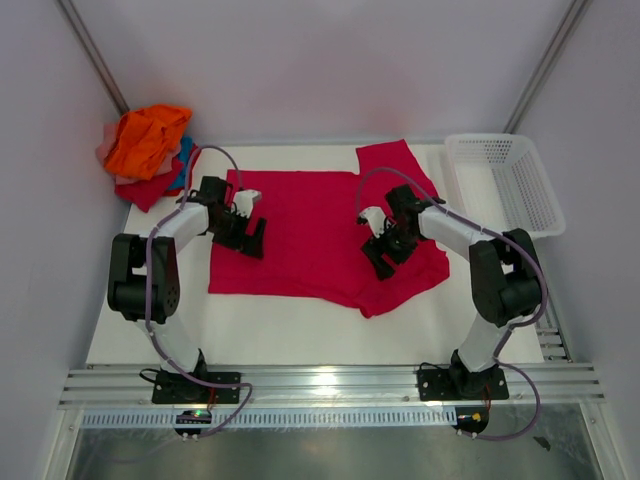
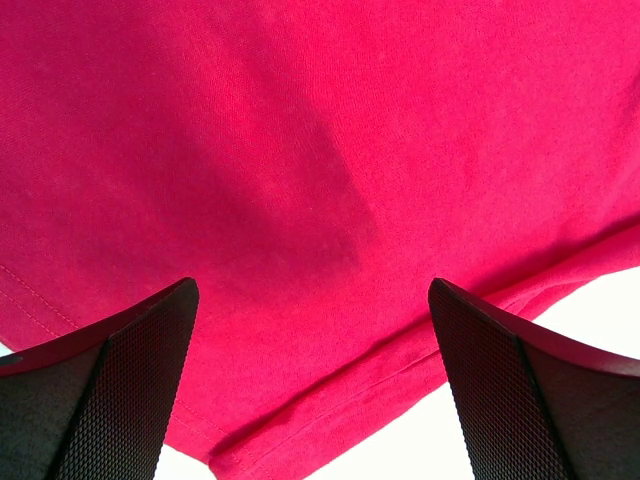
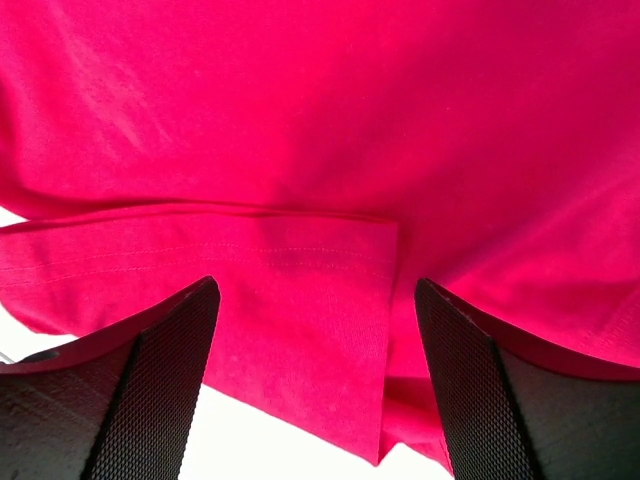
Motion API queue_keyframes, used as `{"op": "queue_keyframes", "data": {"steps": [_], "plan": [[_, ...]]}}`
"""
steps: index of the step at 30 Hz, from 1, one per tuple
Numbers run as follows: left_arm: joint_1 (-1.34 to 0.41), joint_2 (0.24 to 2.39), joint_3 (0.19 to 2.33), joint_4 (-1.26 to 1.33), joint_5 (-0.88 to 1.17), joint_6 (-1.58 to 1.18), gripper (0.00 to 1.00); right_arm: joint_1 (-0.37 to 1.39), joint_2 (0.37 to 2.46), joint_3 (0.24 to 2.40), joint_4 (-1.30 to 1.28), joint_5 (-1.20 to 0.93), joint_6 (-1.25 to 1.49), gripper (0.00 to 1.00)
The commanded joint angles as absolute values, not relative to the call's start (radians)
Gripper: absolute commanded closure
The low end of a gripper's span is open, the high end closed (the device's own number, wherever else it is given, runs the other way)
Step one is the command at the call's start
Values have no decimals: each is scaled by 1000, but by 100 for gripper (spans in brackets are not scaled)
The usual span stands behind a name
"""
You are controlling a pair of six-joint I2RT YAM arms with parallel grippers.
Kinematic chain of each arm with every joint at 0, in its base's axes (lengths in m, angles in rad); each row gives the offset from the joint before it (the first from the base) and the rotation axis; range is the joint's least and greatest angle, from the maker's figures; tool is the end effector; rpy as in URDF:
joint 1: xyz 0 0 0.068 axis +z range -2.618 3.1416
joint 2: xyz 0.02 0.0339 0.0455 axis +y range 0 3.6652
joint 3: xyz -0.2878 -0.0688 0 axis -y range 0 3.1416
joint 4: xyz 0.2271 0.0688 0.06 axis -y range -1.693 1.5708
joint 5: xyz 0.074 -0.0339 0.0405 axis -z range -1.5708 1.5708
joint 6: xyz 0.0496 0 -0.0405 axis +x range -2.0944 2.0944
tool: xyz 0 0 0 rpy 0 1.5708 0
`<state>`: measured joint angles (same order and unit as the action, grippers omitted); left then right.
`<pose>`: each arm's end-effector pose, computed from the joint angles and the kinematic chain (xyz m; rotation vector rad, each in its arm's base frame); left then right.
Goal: Fold and stack the t-shirts
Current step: Flatten out the tshirt
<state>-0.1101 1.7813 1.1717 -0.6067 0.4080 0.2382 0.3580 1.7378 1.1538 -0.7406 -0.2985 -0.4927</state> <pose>0.3379 -0.0572 0.2020 0.5698 2.6578 -0.5296 0.2946 0.1258 0.2044 -1.2242 2.5739 0.4038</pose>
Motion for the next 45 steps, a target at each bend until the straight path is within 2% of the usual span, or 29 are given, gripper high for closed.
{"op": "queue_keyframes", "data": {"steps": [1, 7, 14, 17, 20, 23, 25, 33, 45], "plan": [[-107, 1767, 1166, -575, 417, 227, 1, 364, 1759, 1181, -732, -308, -511, 18], [-107, 1772, 1164, -575, 416, 227, 1, 364, 1789, 1192, -729, -311, -509, 18], [-109, 1773, 1160, -569, 416, 227, 1, 364, 1776, 1187, -738, -313, -512, 30], [-109, 1773, 1160, -571, 410, 229, 1, 364, 1772, 1186, -745, -318, -515, 39], [-107, 1778, 1158, -571, 410, 229, 1, 364, 1766, 1189, -756, -319, -518, 53], [-109, 1782, 1160, -572, 411, 229, 1, 364, 1766, 1196, -778, -322, -525, 76], [-109, 1784, 1160, -571, 411, 229, 1, 364, 1761, 1200, -793, -331, -529, 96], [-107, 1798, 1158, -569, 399, 229, 1, 364, 1675, 1210, -868, -319, -567, 97], [-107, 1807, 1158, -563, 388, 230, 1, 364, 1381, 1203, -1241, -331, -791, 97]]}}
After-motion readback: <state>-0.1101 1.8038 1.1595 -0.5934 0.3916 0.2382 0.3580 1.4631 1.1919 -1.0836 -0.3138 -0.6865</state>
